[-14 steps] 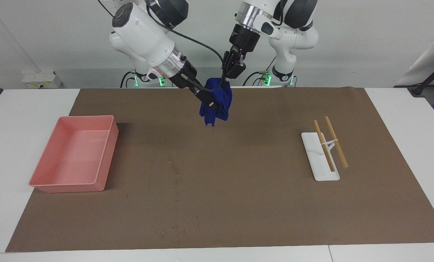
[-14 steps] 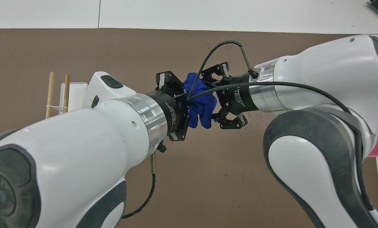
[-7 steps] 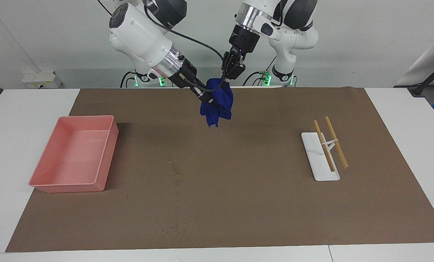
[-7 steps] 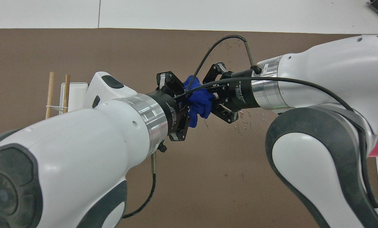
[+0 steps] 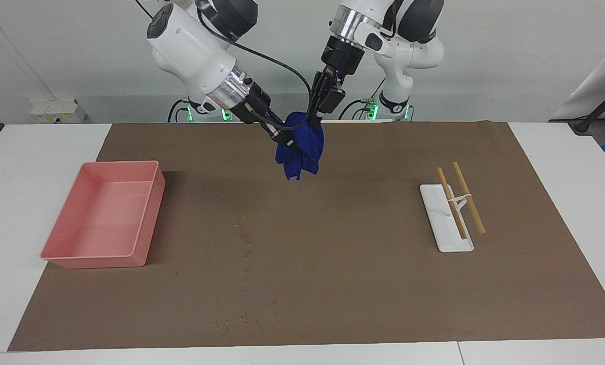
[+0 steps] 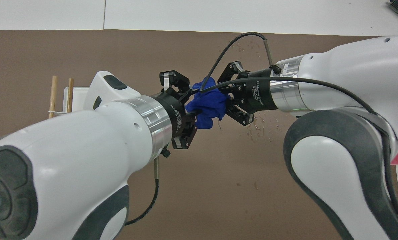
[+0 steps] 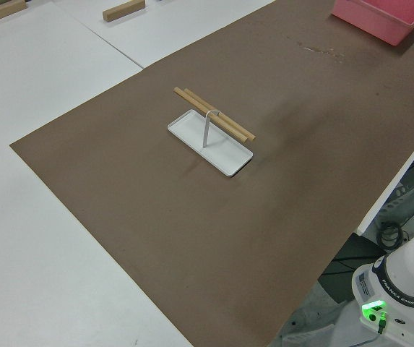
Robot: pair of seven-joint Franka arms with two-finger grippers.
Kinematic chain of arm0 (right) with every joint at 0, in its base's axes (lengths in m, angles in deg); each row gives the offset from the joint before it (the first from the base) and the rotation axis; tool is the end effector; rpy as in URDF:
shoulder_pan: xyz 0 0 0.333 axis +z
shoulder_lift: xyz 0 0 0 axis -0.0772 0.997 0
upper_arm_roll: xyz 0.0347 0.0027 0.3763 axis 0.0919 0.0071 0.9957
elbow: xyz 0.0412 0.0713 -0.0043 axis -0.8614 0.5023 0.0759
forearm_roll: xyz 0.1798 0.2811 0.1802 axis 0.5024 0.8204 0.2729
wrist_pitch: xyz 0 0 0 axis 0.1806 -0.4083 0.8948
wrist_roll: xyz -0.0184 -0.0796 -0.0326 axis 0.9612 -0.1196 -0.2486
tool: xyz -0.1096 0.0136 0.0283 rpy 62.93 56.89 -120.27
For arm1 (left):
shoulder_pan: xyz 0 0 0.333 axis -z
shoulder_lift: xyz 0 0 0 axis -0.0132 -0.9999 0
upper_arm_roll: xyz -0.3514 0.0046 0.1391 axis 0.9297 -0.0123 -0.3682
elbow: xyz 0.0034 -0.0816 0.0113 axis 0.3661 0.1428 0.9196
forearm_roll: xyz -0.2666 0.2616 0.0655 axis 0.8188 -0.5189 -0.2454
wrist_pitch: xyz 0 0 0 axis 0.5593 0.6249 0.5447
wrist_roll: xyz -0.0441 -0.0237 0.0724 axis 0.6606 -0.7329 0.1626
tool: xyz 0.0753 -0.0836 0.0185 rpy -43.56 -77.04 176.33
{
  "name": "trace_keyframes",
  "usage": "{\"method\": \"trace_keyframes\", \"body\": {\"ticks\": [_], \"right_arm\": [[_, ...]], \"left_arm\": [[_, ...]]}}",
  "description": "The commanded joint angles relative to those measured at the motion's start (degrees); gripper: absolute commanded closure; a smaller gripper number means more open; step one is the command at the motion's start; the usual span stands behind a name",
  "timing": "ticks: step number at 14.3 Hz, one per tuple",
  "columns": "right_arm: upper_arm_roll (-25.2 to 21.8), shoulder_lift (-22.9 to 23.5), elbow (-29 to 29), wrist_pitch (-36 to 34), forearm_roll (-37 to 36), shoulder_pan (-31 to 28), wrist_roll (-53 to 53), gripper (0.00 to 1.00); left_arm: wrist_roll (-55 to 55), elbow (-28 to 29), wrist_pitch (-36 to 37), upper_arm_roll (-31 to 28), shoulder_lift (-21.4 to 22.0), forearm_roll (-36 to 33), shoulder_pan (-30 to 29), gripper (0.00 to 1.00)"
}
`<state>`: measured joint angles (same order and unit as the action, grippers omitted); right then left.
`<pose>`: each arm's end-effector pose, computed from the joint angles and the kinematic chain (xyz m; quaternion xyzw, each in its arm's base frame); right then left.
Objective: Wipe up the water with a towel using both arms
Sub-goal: 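Grasp the towel with the right gripper while the left gripper releases, then lower the towel onto the water spill with the right gripper while the left gripper retracts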
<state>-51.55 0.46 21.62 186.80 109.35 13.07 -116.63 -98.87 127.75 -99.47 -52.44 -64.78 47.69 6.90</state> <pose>0.5613 0.2590 0.6571 -0.7773 0.5342 0.1439 0.2994 0.4483 -0.3573 0.7284 0.6748 0.6744 -0.0181 0.2992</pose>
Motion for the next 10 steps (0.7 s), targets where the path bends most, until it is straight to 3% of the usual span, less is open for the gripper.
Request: {"method": "trace_keyframes", "body": {"ticks": [1,6,10], "right_arm": [[0.3,-0.2,0.5,1.1,0.5,-2.1,2.4,1.00],[0.3,4.4,-0.8,2.6,-3.1,-4.2,8.4,1.00],[0.2,13.6,-8.9,2.8,-4.6,-7.6,11.7,1.00]], "left_arm": [[5.0,0.0,1.0,-0.2,0.0,-0.4,-2.2,0.00],[21.6,0.0,10.1,-0.3,0.6,-0.2,-10.0,0.00],[40.3,0.6,19.5,-0.3,1.6,-0.1,-17.2,0.00]]}}
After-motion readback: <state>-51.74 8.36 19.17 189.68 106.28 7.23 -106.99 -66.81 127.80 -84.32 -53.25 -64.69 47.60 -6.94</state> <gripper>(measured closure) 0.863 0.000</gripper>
